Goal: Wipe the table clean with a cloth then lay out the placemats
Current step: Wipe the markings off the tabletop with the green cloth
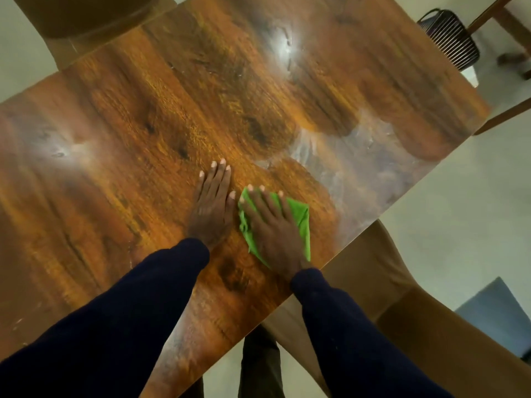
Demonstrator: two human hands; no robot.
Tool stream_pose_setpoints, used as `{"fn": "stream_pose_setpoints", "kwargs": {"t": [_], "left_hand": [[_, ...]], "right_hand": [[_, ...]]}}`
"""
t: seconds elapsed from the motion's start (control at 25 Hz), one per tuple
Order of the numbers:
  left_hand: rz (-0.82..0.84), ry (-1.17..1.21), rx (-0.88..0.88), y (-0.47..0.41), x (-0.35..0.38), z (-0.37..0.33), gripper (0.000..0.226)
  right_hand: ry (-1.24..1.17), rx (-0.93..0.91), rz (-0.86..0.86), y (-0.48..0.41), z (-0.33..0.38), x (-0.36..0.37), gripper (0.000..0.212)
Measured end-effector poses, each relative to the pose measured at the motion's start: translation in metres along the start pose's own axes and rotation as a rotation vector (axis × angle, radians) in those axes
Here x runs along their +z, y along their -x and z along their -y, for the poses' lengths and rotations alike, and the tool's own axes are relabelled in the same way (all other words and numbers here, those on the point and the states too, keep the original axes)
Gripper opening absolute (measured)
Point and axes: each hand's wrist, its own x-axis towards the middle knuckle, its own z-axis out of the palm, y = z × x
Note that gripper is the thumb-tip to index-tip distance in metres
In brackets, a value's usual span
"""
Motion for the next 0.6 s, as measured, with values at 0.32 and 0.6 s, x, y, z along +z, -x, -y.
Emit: {"fn": "stream_pose_setpoints", "kwargs": {"t": [0.32,0.6], "left_hand": [[-0.02,-0.079,-0.023,0.0,0.0,-0.003,0.053],[-0.002,-0.041,-0.039,0.0,-0.004,-0.005,0.054]], "right_hand": [[0.001,0.253,-0.052,-0.029,-0.078,-0.027,0.061],[0.037,0.089,-0.063,-0.095,-0.029,-0.019,0.061]]}}
